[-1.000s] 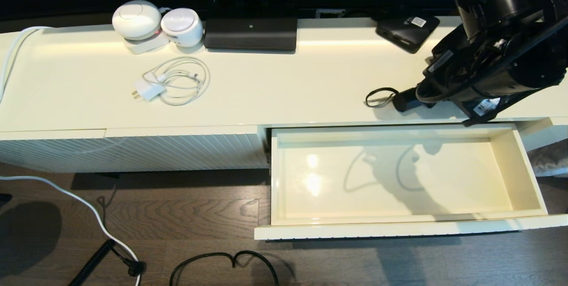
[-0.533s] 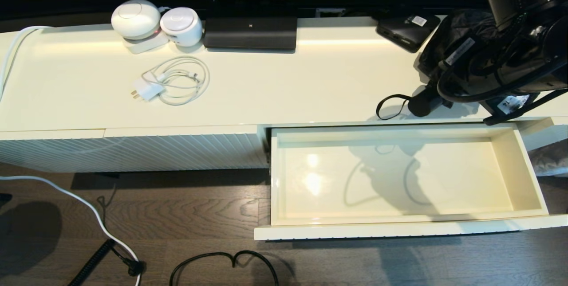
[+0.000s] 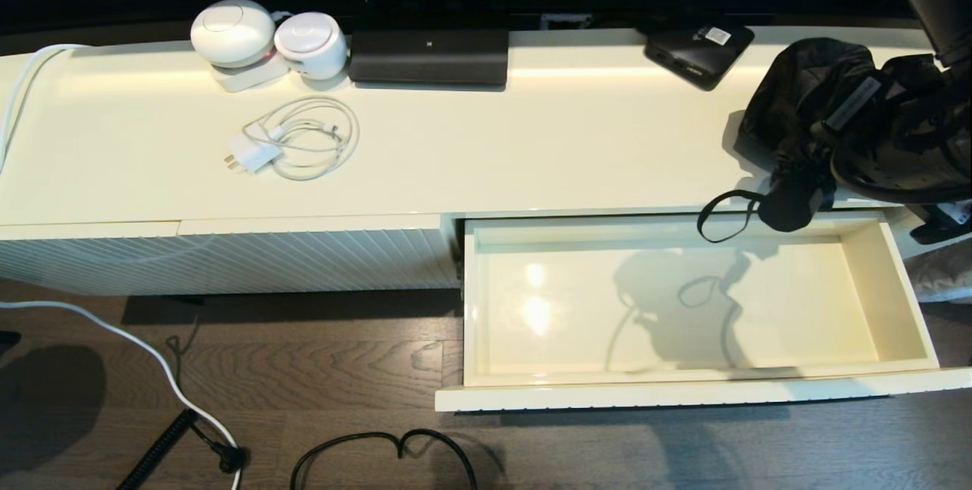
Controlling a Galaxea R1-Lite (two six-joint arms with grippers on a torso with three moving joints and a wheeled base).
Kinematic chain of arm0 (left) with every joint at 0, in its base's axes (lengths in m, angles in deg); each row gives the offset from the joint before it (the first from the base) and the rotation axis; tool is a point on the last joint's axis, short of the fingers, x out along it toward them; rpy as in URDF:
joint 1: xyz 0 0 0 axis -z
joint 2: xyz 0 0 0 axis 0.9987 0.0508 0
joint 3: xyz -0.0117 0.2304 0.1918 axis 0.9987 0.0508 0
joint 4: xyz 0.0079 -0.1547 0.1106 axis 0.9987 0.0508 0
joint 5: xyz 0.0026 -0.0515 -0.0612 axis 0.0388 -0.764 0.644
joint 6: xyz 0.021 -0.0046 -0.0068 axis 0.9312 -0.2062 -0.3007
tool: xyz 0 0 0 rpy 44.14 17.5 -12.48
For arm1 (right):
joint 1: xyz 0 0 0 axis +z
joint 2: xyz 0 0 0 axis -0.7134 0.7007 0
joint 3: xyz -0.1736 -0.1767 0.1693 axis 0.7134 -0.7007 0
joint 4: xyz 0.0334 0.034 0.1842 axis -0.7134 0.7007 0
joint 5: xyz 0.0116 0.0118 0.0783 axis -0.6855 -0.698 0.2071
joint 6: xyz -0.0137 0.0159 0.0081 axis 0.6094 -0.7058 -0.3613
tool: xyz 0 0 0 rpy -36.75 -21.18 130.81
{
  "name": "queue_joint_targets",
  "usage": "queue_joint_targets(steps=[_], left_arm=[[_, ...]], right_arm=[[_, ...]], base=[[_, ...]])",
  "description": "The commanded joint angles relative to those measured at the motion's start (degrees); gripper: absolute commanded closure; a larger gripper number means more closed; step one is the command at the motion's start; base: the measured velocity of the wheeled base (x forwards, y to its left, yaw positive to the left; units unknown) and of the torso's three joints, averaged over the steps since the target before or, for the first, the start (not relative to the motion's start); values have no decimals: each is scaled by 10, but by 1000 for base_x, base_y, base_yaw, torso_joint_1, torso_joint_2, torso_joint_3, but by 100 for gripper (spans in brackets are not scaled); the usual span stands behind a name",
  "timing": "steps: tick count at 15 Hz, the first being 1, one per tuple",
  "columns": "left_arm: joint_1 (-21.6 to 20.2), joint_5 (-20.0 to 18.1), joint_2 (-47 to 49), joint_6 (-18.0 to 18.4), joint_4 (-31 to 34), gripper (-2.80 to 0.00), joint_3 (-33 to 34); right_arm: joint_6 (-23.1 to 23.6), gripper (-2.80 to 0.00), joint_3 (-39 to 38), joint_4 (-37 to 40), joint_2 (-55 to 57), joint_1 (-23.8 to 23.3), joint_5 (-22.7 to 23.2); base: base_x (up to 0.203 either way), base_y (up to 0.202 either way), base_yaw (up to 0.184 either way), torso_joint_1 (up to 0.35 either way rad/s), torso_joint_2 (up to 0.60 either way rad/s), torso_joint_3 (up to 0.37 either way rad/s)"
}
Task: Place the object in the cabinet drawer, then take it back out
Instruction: Put the umbrella in the drawer
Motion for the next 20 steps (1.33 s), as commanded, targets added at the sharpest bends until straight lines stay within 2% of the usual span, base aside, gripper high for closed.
queue_joint_targets(steps=[1,3,7,13,17,20], left_arm=[[-1,0,-1,-1,0,0,0],[0,0,-1,-1,0,0,0],[0,0,-1,-1,0,0,0],[0,0,-1,0,0,0,-1],[0,0,0,0,0,0,0],[-1,0,-1,-1,0,0,0]], right_arm=[[-8,0,-8,7,-35,1,-3],[-14,0,-2,56,-50,1,-3],[-88,0,-13,137,-68,0,-2],[-99,0,-43,171,-122,-4,-1],[-139,0,-50,238,-136,-4,-1],[-150,0,-67,248,-146,-5,0]], base=[[0,0,0,0,0,0],[0,0,0,0,0,0],[0,0,0,0,0,0],[0,0,0,0,0,0],[0,0,0,0,0,0],[0,0,0,0,0,0]])
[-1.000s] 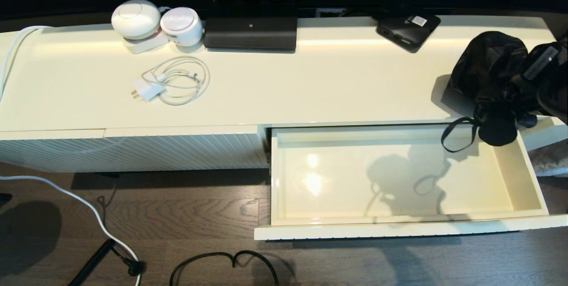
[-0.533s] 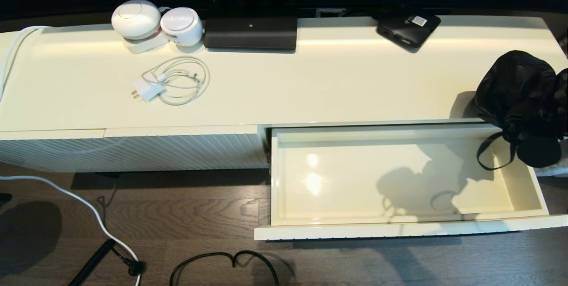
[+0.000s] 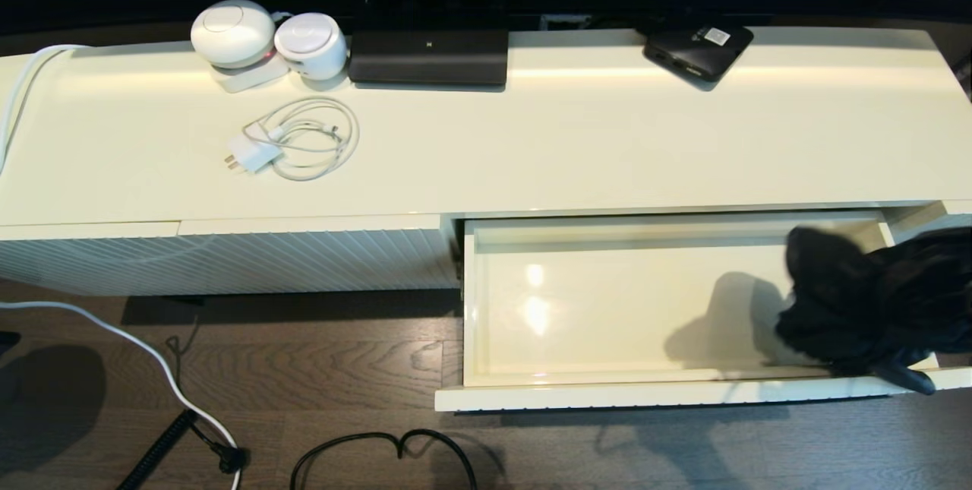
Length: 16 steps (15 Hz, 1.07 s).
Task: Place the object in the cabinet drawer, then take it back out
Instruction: Put the umbrella in the drawer, then close the drawer
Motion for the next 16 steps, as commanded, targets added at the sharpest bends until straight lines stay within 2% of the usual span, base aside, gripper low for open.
queue_joint_targets(steps=[1,3,8,10,14,16], left_arm=[[0,0,-1,0,0,0,0],[-1,0,-1,-1,0,0,-1],[0,0,-1,-1,0,0,0],[0,0,-1,-1,0,0,0],[0,0,-1,-1,0,0,0],[0,0,-1,-1,0,0,0]], right_arm=[[-17,0,-23,3,-4,0,-1],[-31,0,-44,-2,1,0,2],[-32,0,-51,-14,38,0,5],[-25,0,-51,-43,64,2,4],[20,0,-77,-114,102,7,4],[75,0,-98,-188,119,6,21]], base=[[0,0,0,0,0,0],[0,0,0,0,0,0],[0,0,0,0,0,0],[0,0,0,0,0,0],[0,0,0,0,0,0],[0,0,0,0,0,0]])
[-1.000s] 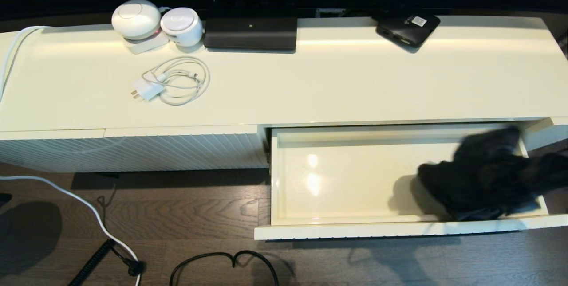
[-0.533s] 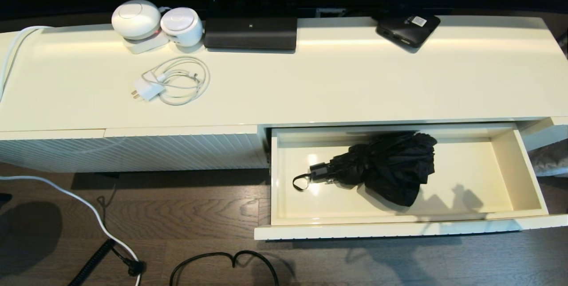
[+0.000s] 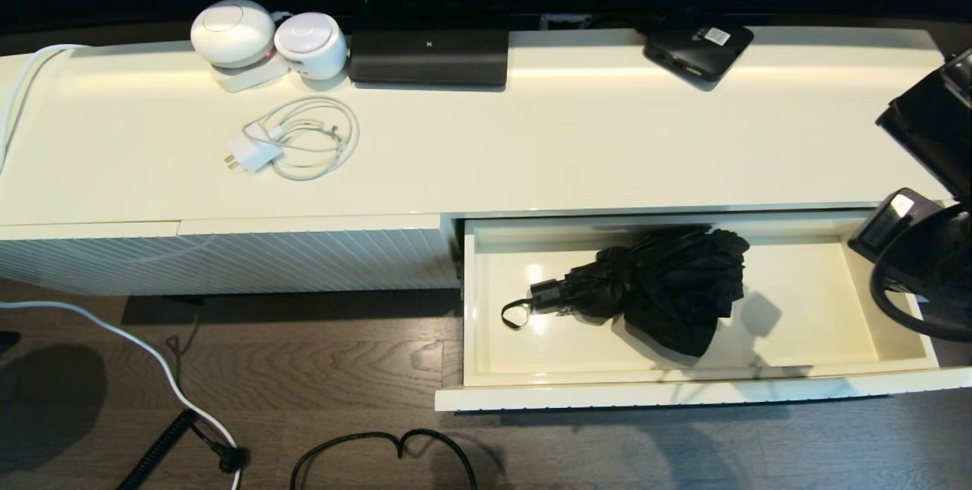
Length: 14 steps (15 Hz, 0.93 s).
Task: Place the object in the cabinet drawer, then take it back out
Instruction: Close the drawer
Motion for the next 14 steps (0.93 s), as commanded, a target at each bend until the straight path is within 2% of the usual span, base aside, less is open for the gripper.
queue_joint_targets(steps=[1,2,5,8,10,12,14], left_arm=[[0,0,-1,0,0,0,0],[0,0,-1,0,0,0,0],[0,0,-1,0,0,0,0],[0,0,-1,0,0,0,0],[0,0,-1,0,0,0,0],[0,0,-1,0,0,0,0],[0,0,-1,0,0,0,0]], right_arm=[[43,0,-8,-40,31,0,26],[53,0,-6,-47,34,1,34],[216,0,-19,-107,13,12,74],[420,0,-88,-155,-48,18,111],[537,0,-141,-191,-98,15,135],[654,0,-173,-201,-154,14,147],[790,0,-198,-205,-204,14,187]], base=[[0,0,0,0,0,0],[0,0,0,0,0,0],[0,0,0,0,0,0],[0,0,0,0,0,0],[0,0,0,0,0,0],[0,0,0,0,0,0],[0,0,0,0,0,0]])
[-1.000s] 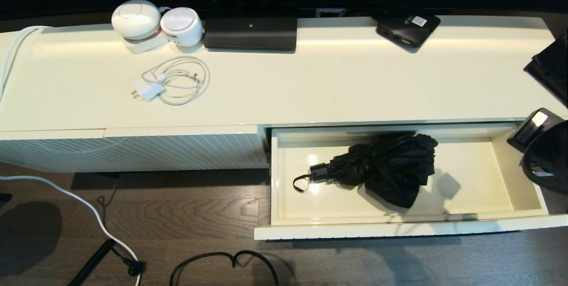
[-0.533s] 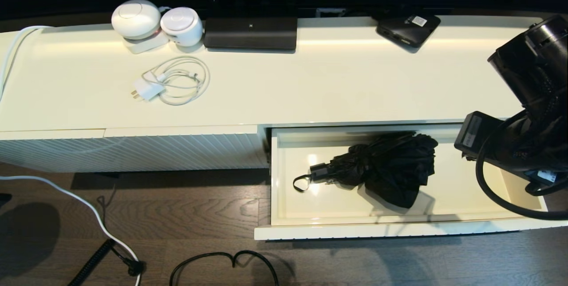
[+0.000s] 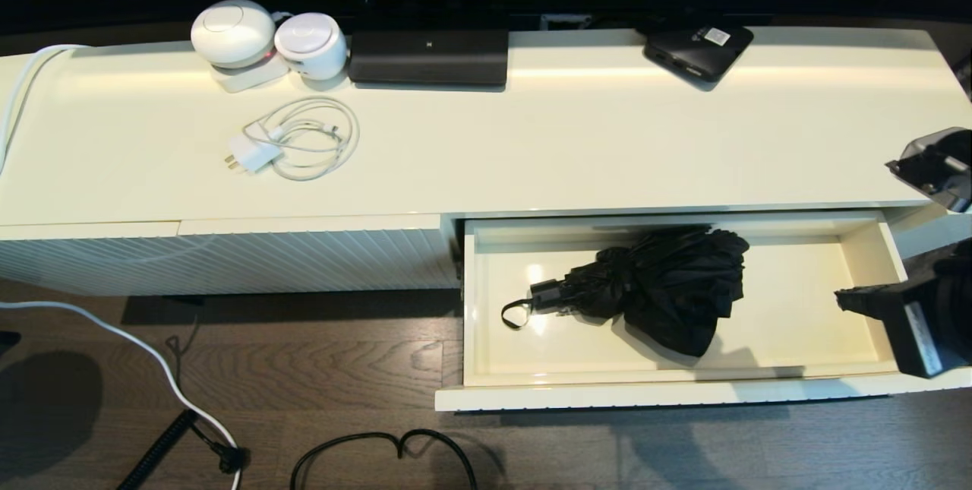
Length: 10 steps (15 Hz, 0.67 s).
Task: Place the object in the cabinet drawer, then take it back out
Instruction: Close the drawer
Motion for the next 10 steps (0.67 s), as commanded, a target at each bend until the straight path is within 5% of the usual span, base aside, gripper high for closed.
queue_joint_targets(steps=[1,3,10], left_arm=[[0,0,-1,0,0,0,0],[0,0,-1,0,0,0,0],[0,0,-1,0,0,0,0]], right_arm=[[152,0,-29,0,-77,0,28],[252,0,-63,0,-112,3,40],[491,0,-212,-71,-156,76,44]], base=[[0,0,0,0,0,0],[0,0,0,0,0,0],[0,0,0,0,0,0]])
